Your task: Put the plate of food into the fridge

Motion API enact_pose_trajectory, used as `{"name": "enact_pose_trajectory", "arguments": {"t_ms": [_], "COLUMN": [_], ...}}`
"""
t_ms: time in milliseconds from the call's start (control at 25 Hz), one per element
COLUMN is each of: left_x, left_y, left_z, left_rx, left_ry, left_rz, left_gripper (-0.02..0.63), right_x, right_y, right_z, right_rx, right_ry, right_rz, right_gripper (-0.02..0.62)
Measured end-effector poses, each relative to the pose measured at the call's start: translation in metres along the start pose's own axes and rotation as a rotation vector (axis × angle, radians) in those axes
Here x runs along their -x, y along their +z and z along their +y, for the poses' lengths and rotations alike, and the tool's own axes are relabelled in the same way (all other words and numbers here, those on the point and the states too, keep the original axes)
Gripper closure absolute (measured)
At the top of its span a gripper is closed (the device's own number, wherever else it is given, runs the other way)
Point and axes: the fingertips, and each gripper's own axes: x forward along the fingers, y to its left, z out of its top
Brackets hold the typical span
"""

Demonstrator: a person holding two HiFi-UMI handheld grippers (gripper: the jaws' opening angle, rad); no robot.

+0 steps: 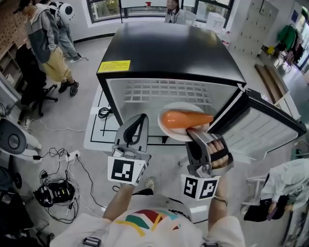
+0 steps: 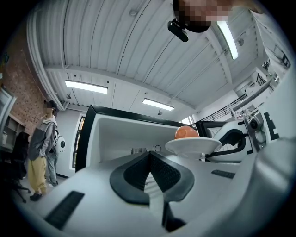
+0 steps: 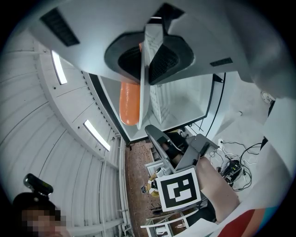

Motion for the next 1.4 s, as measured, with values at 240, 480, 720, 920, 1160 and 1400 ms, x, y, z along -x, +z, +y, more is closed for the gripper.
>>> {"name": "enact_pose_trajectory", "arguments": {"t_ms": [240,480,720,920,1160,1400], "left_x": [-0.026,-0.036,-0.05,-0.052,-0.061,-0.063], "left_y": [-0.006,-0.017,-0.019,-0.018,-0.022,-0.023], "left_z": [0.019,0.017,0.015,0.019,0.028,0.03], "left_rx": [0.015,0.03,0.015,0.001,0.013,0.015], "left_ry": [-0.054,-0.056,-0.033,-0.018,-0.001,-0.003], "left_rz": [-0.003,0.005,0.017,0.016,0.02,0.022], "left_gripper": [0.6,0.6,0.6,0.6,0.6,0.6], "right_x": [-0.032,-0.04,-0.055,-0.068,-0.099,-0.138], "right_y": [0.001,-0.009,-0.019,-0.022,-0.023,-0.033], "right_z": [-0.006,-0.002,-0.011,-0.011,-0.015,-0.014], "right_rx": [0.004,0.022,0.019,0.036,0.094,0.134], "right_ry": [-0.005,0.018,0.028,0.056,0.104,0.191], "right_rz": [0.045,0.053,0.027,0.018,0.009,0.038], "right_gripper": [0.572,0.572,0.571,0.572,0.571,0.571]}}
